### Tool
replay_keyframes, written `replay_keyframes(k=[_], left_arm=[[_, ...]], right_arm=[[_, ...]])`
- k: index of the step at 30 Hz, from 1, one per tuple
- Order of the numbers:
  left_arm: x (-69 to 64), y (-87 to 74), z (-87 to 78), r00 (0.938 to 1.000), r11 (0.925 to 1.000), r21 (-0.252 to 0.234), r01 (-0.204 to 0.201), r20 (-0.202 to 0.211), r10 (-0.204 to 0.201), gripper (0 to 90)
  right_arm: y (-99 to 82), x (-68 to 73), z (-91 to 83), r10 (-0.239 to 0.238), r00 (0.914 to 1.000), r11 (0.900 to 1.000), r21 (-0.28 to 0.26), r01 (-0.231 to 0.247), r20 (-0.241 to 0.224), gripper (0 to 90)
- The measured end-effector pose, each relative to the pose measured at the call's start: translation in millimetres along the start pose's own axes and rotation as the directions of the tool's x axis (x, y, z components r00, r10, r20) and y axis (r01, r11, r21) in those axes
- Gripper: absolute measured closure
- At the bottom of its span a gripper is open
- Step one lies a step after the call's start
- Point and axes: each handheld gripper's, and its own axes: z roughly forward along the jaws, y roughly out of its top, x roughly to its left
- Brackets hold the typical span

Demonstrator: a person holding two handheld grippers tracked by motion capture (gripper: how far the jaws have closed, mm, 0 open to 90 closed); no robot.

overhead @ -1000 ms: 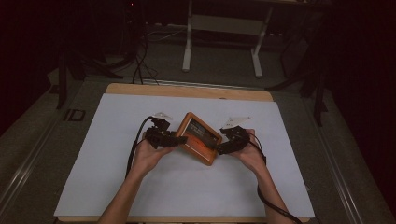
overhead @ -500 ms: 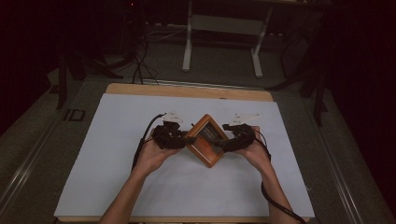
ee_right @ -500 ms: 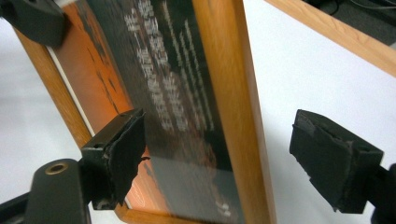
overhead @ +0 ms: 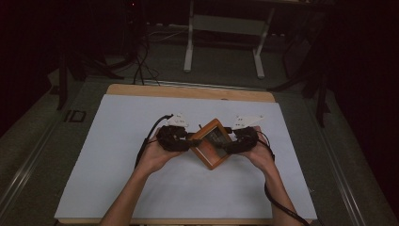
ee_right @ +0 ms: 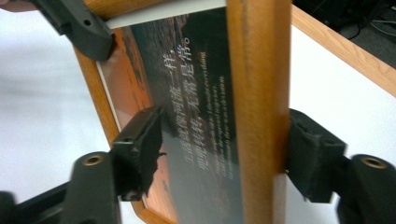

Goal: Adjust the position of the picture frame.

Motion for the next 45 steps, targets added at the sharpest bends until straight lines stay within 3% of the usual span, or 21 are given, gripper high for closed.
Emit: replay_keyframes(k=[5,8,14,19,23,28,29,30,32,37,41,42,45], left_arm=[[6.0,-8.7,1.5,0.998,0.9962,-0.061,0.062,-0.009,-0.063,63.5],[10.9,-16.7,2.6,0.9919,0.985,-0.12,0.124,0.041,-0.12,57.2],[17.5,-28.7,5.6,0.9829,0.9752,-0.134,0.176,0.078,-0.167,52.7],[17.4,-32.6,12.4,0.9837,0.9771,-0.131,0.168,0.088,-0.157,49.8],[19.2,-37.9,18.0,0.9774,0.9704,-0.149,0.19,0.121,-0.173,48.1],[15.7,-47.3,32.8,0.9804,0.9791,-0.101,0.176,0.107,-0.166,46.9],[15.7,-47.3,32.8,0.9804,0.9791,-0.101,0.176,0.107,-0.166,50.2],[14.3,-49.6,40.0,0.9852,0.9856,-0.064,0.157,0.08,-0.152,50.2],[12.4,-50.9,47.1,0.9874,0.9883,-0.037,0.148,0.063,-0.145,60.2],[11.5,-50.3,49.3,0.9827,0.9849,-0.058,0.163,0.098,-0.157,62.7],[9.7,-48.8,48.6,0.9839,0.9875,-0.064,0.145,0.115,-0.137,64.6],[8.2,-47.6,48.2,0.9826,0.9874,-0.085,0.134,0.141,-0.121,64.6],[6.3,-45.0,49.7,0.9848,0.9896,-0.086,0.116,0.14,-0.103,64.6]], right_arm=[[-6.2,-3.9,-9.7,-0.006,0.9996,0.9991,-0.041,0.005,-0.027,51.0],[-7.0,-2.8,-12.2,-0.023,0.9994,0.999,-0.04,0.022,-0.027,54.3],[-8.5,-1.9,-18.4,-0.05,0.9975,0.9977,-0.047,0.048,-0.05,60.7],[-11.6,-4.3,-22.2,-0.05,0.9964,0.9977,-0.048,0.047,-0.068,63.1],[-13.5,-4.3,-25.9,-0.057,0.9953,0.9975,-0.047,0.054,-0.078,64.7],[-17.5,-4.8,-30.2,-0.058,0.9955,0.9977,-0.04,0.055,-0.074,65.3],[-17.5,-4.8,-30.2,-0.058,0.9955,0.9977,-0.04,0.055,-0.074,65.3],[-18.7,-5.0,-31.3,-0.053,0.9959,0.998,-0.038,0.05,-0.073,65.3],[-21.7,-5.9,-33.3,-0.044,0.9965,0.9984,-0.038,0.042,-0.071,65.2],[-27.4,-7.8,-37.1,-0.012,0.9977,0.9994,-0.034,0.01,-0.066,65.7],[-31.7,-8.8,-40.3,-0.001,0.9972,0.9992,-0.039,-0.002,-0.075,66.4],[-33.0,-9.0,-41.1,0.001,0.997,0.9992,-0.04,-0.005,-0.078,66.5],[-36.5,-9.0,-44.0,-0.001,0.9968,0.9992,-0.04,-0.002,-0.08,66.6]])
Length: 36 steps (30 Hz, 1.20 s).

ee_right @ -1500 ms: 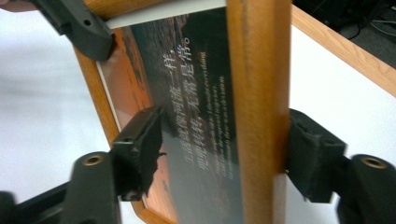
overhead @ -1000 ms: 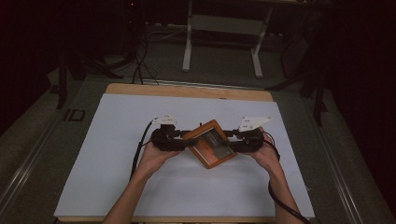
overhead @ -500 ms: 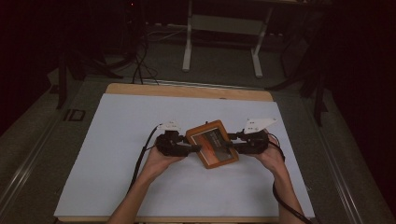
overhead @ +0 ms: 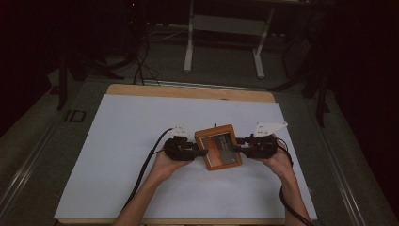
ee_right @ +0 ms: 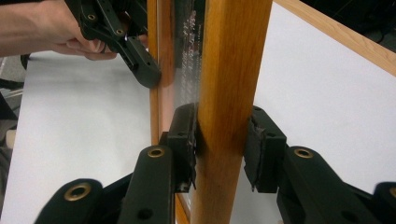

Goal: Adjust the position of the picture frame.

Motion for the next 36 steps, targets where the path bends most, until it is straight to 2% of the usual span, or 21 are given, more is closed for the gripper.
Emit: replay_keyframes(k=[2,6,12,14,15,17,23,26,29,32,36], left_arm=[[-0.5,0.8,0.0,1.0,1.0,0.004,0.0,-0.001,0.0,65.1],[-5.6,3.7,-2.5,0.9993,0.9991,0.023,-0.037,-0.005,0.037,66.9],[-7.2,6.2,-10.8,0.9991,0.9991,0.011,-0.041,-0.009,0.041,67.2],[-7.5,6.5,-12.6,0.9993,0.9993,0.005,-0.036,-0.009,0.036,67.5],[-7.4,7.7,-19.2,0.9995,0.9994,-0.018,-0.031,-0.007,0.031,67.5],[-6.9,8.4,-24.6,0.9996,0.9992,-0.029,-0.028,-0.008,0.028,67.7],[-5.6,7.6,-37.4,0.9993,0.9995,-0.027,-0.018,-0.034,0.017,67.7],[-4.4,5.9,-41.5,0.9995,0.9994,-0.034,-0.004,-0.031,0.003,67.7],[-3.1,2.6,-50.1,0.9993,0.9985,-0.053,0.013,-0.035,-0.014,67.8],[-3.2,1.3,-54.4,0.9992,0.9985,-0.053,0.015,-0.037,-0.017,68.0],[-2.9,-5.1,-67.0,0.9983,0.997,-0.065,0.042,-0.039,-0.044,68.3]], right_arm=[[-0.7,0.0,-0.7,0.002,1.0,1.0,0.002,-0.002,0.0,66.7],[-4.4,-0.1,-3.2,0.002,0.9999,1.0,-0.005,-0.002,-0.014,66.6],[-6.4,1.4,-1.8,0.019,0.9995,0.9993,-0.033,-0.02,-0.025,66.6],[-6.2,1.7,-1.6,0.025,0.9993,0.9988,-0.041,-0.026,-0.029,66.6],[-5.9,1.9,-1.2,0.028,0.9991,0.9984,-0.048,-0.029,-0.031,66.6],[-5.0,4.0,1.5,0.054,0.9977,0.9954,-0.077,-0.057,-0.04,66.5],[-3.3,10.2,12.6,0.084,0.9958,0.9944,-0.06,-0.086,-0.037,66.0],[-2.8,11.6,16.2,0.1,0.9941,0.9927,-0.064,-0.103,-0.042,66.0],[-0.8,15.1,22.6,0.13,0.9899,0.9883,-0.074,-0.134,-0.057,66.0],[0.7,16.9,25.7,0.136,0.9887,0.987,-0.078,-0.14,-0.064,66.0],[4.8,21.9,34.4,0.155,0.9837,0.9836,-0.08,-0.162,-0.091,66.1]])
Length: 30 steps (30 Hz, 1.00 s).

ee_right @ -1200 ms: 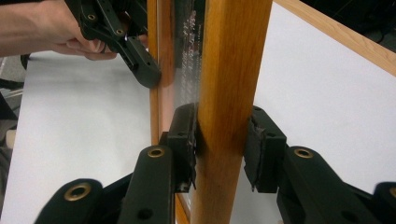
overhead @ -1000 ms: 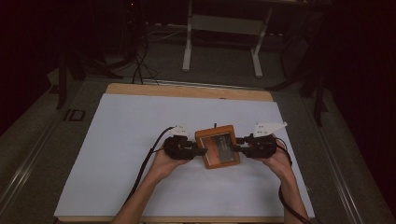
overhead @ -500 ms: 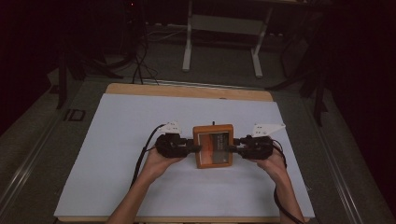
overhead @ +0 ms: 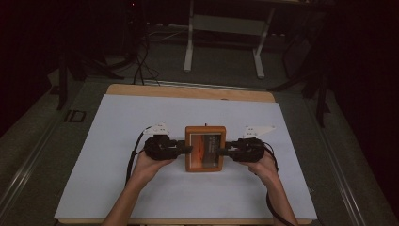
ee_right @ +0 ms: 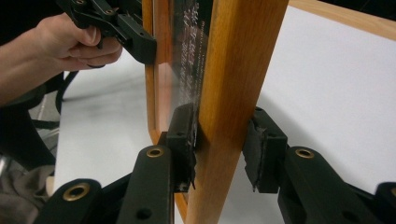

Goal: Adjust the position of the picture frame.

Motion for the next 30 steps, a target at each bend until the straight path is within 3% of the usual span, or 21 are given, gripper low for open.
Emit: replay_keyframes(k=[9,16,25,30], left_arm=[[6.2,-8.1,-10.3,0.9986,0.9987,0.001,0.052,0.006,-0.052,68.5],[9.8,-14.9,-11.8,0.9951,0.9951,0.011,0.098,0.009,-0.098,68.5],[16.2,-27.1,-15.1,0.9843,0.9848,0.014,0.173,0.031,-0.174,68.4],[19.4,-32.1,-14.3,0.9748,0.9756,0.012,0.219,0.039,-0.219,68.4]], right_arm=[[-4.2,3.5,14.6,0.08,0.9961,0.9968,0.007,-0.08,-0.037,66.3],[-10.7,4.4,21.9,0.148,0.9874,0.9887,0.027,-0.147,-0.055,66.4],[-12.9,7.2,30.3,0.202,0.9774,0.9784,0.059,-0.198,-0.064,66.4],[-14.4,6.8,34.0,0.236,0.9694,0.9705,0.069,-0.231,-0.069,66.4]])
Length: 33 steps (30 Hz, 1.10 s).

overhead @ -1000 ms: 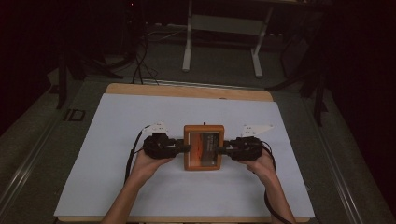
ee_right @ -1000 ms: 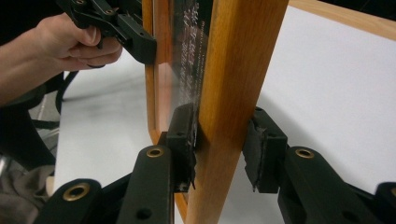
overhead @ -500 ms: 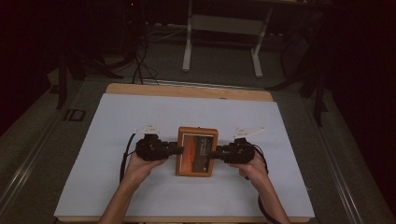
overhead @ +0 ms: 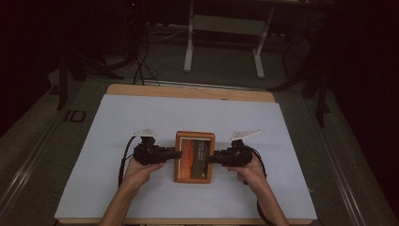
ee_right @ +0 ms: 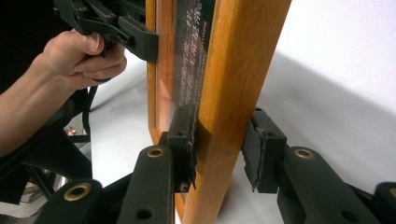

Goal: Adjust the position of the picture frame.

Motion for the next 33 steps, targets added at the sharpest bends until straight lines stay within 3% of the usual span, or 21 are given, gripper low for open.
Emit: replay_keyframes(k=[4,11,16,23,27,33], left_arm=[[2.0,-3.0,1.1,0.9998,0.9998,0.006,0.019,0.001,-0.019,68.3],[5.2,-3.9,5.4,0.999,0.9997,0.009,0.022,-0.039,-0.022,67.9],[8.6,-3.0,9.2,0.9967,0.999,0.007,0.045,-0.068,-0.044,66.6],[17.9,-2.3,16.6,0.9859,0.9943,0.016,0.106,-0.132,-0.103,63.3],[27.8,-2.1,22.0,0.9811,0.988,0.036,0.15,-0.129,-0.144,61.8],[37.7,-3.4,27.3,0.9695,0.9748,0.05,0.218,-0.126,-0.21,60.2]], right_arm=[[-1.0,-0.9,1.6,0.018,0.9998,0.9998,0.012,-0.018,-0.002,66.4],[-3.1,-5.7,6.6,0.039,0.9992,0.999,0.023,-0.039,0.014,65.7],[-1.2,-6.5,8.8,0.045,0.9973,0.9984,0.03,-0.047,0.058,63.2],[1.6,-12.3,14.8,0.08,0.9859,0.9944,0.056,-0.089,0.147,60.1],[1.5,-20.4,19.1,0.128,0.9803,0.9878,0.07,-0.139,0.151,58.6],[0.7,-28.9,24.5,0.163,0.974,0.9796,0.092,-0.179,0.157,56.7]])
